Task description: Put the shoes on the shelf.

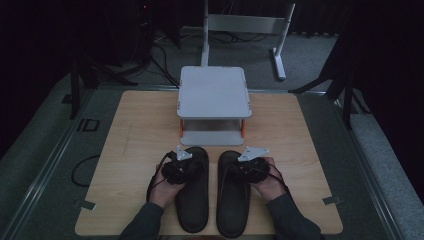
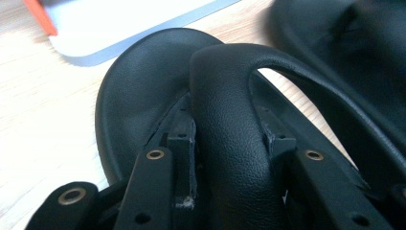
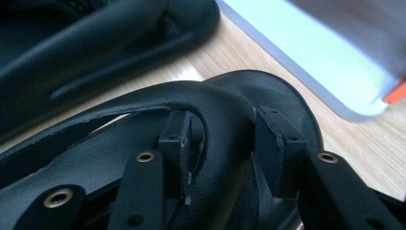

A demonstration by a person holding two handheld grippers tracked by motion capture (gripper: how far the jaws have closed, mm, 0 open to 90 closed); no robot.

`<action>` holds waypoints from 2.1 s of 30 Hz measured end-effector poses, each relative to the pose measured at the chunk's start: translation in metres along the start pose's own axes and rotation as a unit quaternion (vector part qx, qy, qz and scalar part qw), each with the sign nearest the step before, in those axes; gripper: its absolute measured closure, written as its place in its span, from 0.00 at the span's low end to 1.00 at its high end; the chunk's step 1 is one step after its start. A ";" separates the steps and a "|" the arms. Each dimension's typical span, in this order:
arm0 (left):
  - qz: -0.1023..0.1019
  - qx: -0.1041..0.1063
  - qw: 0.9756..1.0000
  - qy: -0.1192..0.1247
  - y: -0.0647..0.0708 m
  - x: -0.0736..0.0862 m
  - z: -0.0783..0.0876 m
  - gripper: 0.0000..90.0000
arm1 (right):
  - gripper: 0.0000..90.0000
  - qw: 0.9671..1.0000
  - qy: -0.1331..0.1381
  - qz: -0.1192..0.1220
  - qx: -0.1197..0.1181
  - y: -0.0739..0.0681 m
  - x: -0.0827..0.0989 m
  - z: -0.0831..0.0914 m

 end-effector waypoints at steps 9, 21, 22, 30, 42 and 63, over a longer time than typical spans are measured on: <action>0.011 0.006 1.000 0.004 0.007 -0.002 -0.006 0.74 | 0.66 1.000 0.011 -0.001 0.010 0.004 -0.009 -0.011; 0.024 -0.001 1.000 0.015 0.005 -0.005 -0.008 0.74 | 0.66 1.000 -0.005 -0.015 0.025 -0.003 -0.012 -0.017; 0.025 -0.002 1.000 0.015 0.005 -0.005 -0.008 0.74 | 0.66 0.999 -0.005 -0.018 0.026 -0.004 -0.012 -0.017; 0.013 0.016 1.000 0.014 0.002 -0.013 -0.012 0.74 | 0.65 0.996 -0.010 -0.072 0.053 -0.011 -0.013 -0.016; 0.004 -0.042 0.998 0.047 0.006 -0.020 0.008 0.44 | 0.37 0.995 0.035 -0.088 0.039 -0.008 -0.022 0.006; 0.008 -0.020 0.999 0.030 0.077 -0.002 0.019 0.32 | 0.34 0.980 0.065 -0.125 0.139 0.033 0.020 0.074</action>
Point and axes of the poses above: each handheld gripper's, and its own axes: z roughly backward along the jaws, x roughly out of its underside, y roughly to its right, the point moved 3 cm from there along -z, roughly forward along the jaws, and after that the axes turned 12 degrees about y, right-handed, at the moved point
